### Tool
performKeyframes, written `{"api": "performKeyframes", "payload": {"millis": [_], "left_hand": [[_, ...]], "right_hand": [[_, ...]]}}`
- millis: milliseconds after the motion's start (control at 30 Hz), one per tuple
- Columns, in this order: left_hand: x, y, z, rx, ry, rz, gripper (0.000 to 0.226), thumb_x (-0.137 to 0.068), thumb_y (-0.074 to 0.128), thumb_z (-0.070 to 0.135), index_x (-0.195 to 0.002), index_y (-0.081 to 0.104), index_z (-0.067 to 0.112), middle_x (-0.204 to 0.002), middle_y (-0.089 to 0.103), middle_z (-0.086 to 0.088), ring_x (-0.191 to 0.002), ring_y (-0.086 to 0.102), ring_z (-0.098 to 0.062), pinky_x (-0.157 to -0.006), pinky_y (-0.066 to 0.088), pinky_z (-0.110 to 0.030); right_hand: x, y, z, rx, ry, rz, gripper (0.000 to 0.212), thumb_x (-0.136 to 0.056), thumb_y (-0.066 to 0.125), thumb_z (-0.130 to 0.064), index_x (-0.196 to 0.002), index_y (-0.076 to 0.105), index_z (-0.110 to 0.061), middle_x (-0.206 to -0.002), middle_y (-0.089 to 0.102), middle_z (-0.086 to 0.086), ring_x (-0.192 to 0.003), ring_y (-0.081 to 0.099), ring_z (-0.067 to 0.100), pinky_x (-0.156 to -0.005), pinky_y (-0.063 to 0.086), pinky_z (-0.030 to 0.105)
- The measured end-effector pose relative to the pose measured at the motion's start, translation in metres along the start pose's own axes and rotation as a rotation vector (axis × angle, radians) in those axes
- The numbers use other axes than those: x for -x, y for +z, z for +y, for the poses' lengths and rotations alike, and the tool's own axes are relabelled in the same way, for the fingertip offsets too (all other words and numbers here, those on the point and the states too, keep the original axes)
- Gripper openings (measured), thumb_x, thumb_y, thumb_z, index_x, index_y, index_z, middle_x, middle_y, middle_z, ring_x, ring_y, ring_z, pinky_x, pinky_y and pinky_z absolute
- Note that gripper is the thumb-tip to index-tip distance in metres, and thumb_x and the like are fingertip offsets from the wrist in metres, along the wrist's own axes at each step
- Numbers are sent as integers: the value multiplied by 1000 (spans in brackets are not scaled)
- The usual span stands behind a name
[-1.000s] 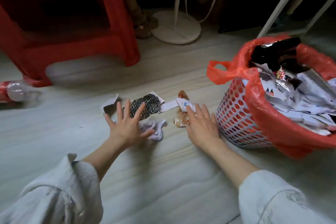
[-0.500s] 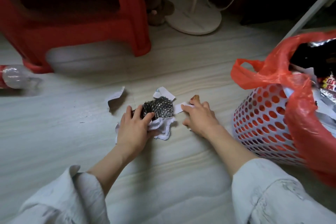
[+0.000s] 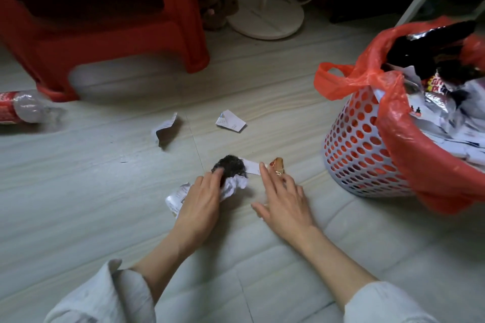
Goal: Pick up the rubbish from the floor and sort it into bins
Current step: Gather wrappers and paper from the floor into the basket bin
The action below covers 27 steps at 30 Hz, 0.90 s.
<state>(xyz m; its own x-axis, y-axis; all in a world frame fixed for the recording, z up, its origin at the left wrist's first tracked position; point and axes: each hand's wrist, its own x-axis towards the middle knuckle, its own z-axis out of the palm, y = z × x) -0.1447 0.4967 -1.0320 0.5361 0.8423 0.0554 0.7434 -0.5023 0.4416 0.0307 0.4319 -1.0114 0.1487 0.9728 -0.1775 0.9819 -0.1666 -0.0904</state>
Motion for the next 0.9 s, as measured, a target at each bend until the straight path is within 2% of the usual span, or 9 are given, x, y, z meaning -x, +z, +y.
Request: {"api": "performKeyframes", "payload": {"millis": [67, 200, 333, 433, 500, 633, 700, 767, 900], "left_hand": [[-2, -11, -5, -13, -59, 6, 60, -68, 58, -13, -126, 50, -3, -91, 56, -18, -81, 55, -37, -67, 36, -32], [-7, -32, -26, 113, -222, 36, 8, -77, 67, 2, -84, 65, -3, -82, 46, -12, -80, 47, -29, -67, 31, -29], [-9, -46, -42, 119, -161, 130, 20, -74, 72, 3, -70, 52, 2, -89, 43, -9, -84, 43, -26, -65, 34, -27], [-27, -58, -44, 104, -148, 212, 13, -77, 64, -2, -82, 53, 0, -114, 45, -23, -100, 44, -39, -79, 40, -38], [-46, -66, -48, 88, -197, 283, 12, -81, 60, 1, -91, 54, -2, -130, 38, -26, -111, 39, -43, -87, 36, -42], [-77, -66, -72, -16, -302, 90, 23, -83, 62, 7, -102, 54, -3, -149, 20, -28, -132, 21, -47, -99, 29, -53], [-78, -55, -83, -46, -197, -50, 27, -79, 62, 2, -103, 56, -8, -137, 39, -30, -121, 36, -49, -93, 38, -54], [-69, -43, -88, -74, -121, -67, 24, -68, 59, -9, -91, 58, -8, -105, 58, -29, -91, 54, -47, -71, 47, -48], [-58, -41, -79, -133, -58, 12, 32, -55, 43, -14, -81, 56, 0, -82, 57, -20, -71, 52, -38, -56, 41, -41]], "right_hand": [[13, 16, 3, -44, -27, 121, 94, -60, 82, -40, -137, 37, -12, -124, 61, 7, -97, 54, 24, -75, 54, 34], [23, 26, 7, -168, -56, 266, 80, -61, 80, 2, -128, 38, -10, -95, 62, 9, -83, 59, 25, -73, 50, 30], [13, 14, 9, -253, 20, 358, 76, -59, 74, 13, -123, 43, -12, -81, 62, 5, -77, 61, 26, -67, 44, 25], [4, -11, 3, -345, 101, 307, 63, -76, 63, 9, -133, 43, -12, -93, 63, 14, -91, 61, 35, -76, 45, 33], [-4, -32, -9, -473, 187, 145, 59, -90, 52, -4, -143, 30, -16, -111, 59, 17, -107, 54, 35, -83, 42, 36], [-32, -40, -27, -645, 340, -136, 62, -90, 53, -15, -143, 22, -20, -125, 52, 18, -114, 48, 32, -82, 38, 30], [-44, -35, -33, -689, 454, -183, 54, -85, 60, -17, -133, 34, -14, -124, 52, 16, -111, 51, 30, -85, 43, 31], [-50, -29, -36, -697, 546, -208, 47, -82, 65, -18, -120, 40, -8, -122, 54, 15, -108, 54, 29, -83, 46, 32], [-58, -24, -33, -649, 575, -291, 36, -79, 68, -23, -106, 49, -9, -117, 60, 14, -104, 58, 28, -71, 42, 26]]}}
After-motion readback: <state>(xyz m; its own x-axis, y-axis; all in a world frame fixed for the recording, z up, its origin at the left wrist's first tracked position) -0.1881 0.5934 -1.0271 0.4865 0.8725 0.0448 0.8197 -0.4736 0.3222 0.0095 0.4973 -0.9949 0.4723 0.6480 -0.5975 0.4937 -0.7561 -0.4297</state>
